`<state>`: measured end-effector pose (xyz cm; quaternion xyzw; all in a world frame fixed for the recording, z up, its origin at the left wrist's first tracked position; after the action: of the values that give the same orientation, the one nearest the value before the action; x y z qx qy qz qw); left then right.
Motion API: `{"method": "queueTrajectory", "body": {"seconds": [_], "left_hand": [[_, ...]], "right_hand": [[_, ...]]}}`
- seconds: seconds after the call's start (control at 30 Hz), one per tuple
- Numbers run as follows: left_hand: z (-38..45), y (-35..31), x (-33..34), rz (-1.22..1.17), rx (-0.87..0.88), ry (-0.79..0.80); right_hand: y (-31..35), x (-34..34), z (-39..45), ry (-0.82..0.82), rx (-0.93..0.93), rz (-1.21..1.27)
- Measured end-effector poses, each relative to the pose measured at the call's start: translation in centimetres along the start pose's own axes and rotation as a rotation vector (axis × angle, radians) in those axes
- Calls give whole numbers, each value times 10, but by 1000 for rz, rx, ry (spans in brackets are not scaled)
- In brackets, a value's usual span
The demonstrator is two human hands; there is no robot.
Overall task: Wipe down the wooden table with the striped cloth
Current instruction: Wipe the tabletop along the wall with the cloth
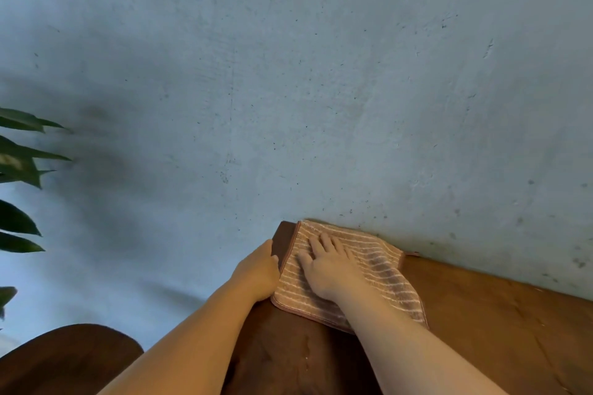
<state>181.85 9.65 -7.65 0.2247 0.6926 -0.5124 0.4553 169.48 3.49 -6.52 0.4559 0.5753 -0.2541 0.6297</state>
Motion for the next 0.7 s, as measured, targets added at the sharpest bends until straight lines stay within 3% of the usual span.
{"method": "queueTrajectory", "body": {"seconds": [0.23, 0.4, 0.57, 0.7], "left_hand": [[1, 10, -5, -208, -7, 16], [-3, 8, 3, -5, -13, 46], [-8, 12, 4, 88, -39, 36], [-12, 15, 2, -1, -43, 89]], "right_hand": [[22, 10, 17, 20, -41, -6], [3, 4, 4, 0, -58, -15], [-80, -10, -27, -30, 35, -52], [-207, -40, -68, -41, 234, -146]]}}
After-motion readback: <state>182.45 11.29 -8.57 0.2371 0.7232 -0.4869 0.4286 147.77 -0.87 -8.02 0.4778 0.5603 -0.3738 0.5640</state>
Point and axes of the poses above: each hand's wrist, its own z-axis towards the middle knuckle, its own x-axis out of the palm, y = z × x, the point moved 10 cm from there along z, towards the middle knuckle, and after that the axes turned 7 degrees about z, right-handed, at the moved point
